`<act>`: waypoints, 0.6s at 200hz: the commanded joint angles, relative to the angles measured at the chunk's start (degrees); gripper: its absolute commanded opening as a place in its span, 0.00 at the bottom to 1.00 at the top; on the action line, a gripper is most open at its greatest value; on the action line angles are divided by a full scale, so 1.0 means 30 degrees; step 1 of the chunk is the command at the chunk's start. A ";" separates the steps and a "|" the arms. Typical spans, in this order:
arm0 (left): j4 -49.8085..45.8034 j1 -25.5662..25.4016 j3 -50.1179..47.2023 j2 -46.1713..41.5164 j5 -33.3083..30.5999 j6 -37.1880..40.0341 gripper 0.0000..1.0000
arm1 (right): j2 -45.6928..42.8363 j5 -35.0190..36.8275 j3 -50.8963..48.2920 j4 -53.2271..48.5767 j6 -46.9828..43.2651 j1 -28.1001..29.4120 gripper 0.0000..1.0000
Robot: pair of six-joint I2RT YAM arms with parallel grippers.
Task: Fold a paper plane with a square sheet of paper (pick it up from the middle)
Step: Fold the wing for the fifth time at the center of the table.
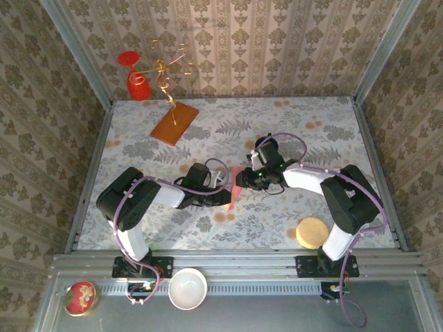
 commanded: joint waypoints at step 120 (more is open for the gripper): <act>-0.2601 -0.0389 -0.0974 0.2272 -0.2672 0.0429 0.06 | 0.2044 -0.1900 0.0754 0.1147 -0.0108 0.0054 0.31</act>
